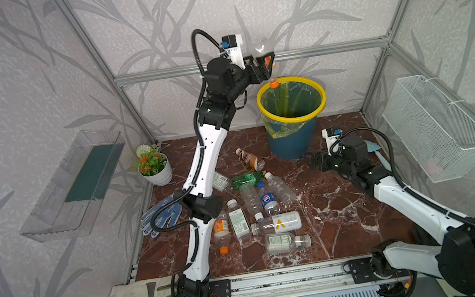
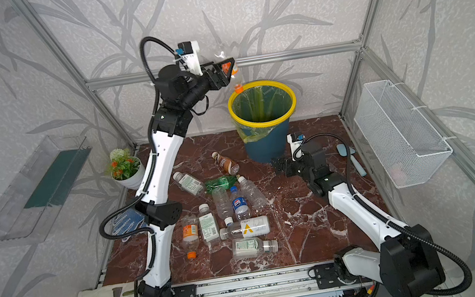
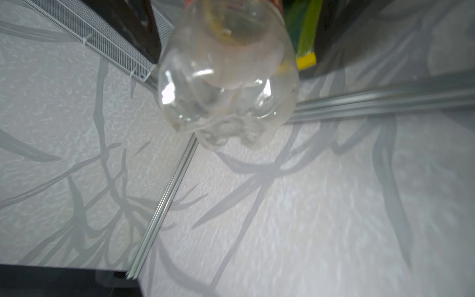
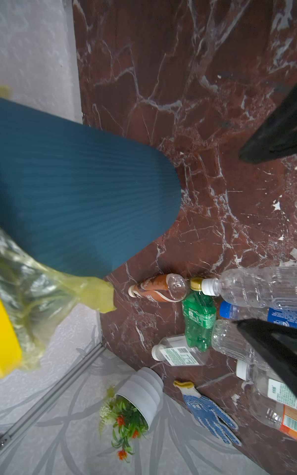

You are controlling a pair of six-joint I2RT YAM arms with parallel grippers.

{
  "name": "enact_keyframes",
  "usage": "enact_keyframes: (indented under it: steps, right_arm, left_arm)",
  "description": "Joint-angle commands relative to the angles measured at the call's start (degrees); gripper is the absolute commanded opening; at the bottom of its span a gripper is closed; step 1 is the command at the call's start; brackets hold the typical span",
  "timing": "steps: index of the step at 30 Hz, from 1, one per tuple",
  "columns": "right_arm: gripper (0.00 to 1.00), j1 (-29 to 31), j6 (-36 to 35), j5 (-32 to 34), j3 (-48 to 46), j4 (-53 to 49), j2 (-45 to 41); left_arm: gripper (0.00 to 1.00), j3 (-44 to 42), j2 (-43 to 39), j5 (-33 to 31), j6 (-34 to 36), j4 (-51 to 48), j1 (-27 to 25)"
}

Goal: Throw the plastic bottles in the bin
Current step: 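Carry the orange-label bottle over the bin with the left gripper and release, then grasp the white-capped clear bottle with the right gripper while the left arm lowers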

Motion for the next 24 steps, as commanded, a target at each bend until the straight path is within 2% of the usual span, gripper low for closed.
enact_keyframes:
  steps: [1,7,11,15,20,24]
  right_arm:
    - [0.96,0.4,-0.4,-0.2,-0.9,0.6,-1.4]
    - [0.96,0.7,-0.6,-0.8,-0.6,1.3,0.0]
    - [0.96,2.0,-4.4,-0.6,1.2,-1.5,1.6]
    - [0.96,4.7,-10.0,0.0,3.4,-6.3,2.5]
    - [0.96,10.3,-16.2,3.0,6.7,-12.6,6.8]
    - [0.97,13.6,-18.0,4.5,10.5,-16.1,12.6]
  left_arm:
    - [0.99,-7.2,-8.5,2.1,3.3,-4.3,0.4]
    - [0.99,-20.2,-20.7,-3.4,11.8,-6.8,0.5]
    - [0.99,-29.5,-29.6,-12.9,15.7,-10.9,0.6]
    - [0.99,-49.3,-41.3,-20.2,17.4,-7.2,2.7]
    - [0.99,-73.3,-55.2,-21.9,13.3,-3.2,10.3]
    - [0.99,-85.8,-62.2,-24.4,13.5,-4.1,15.2]
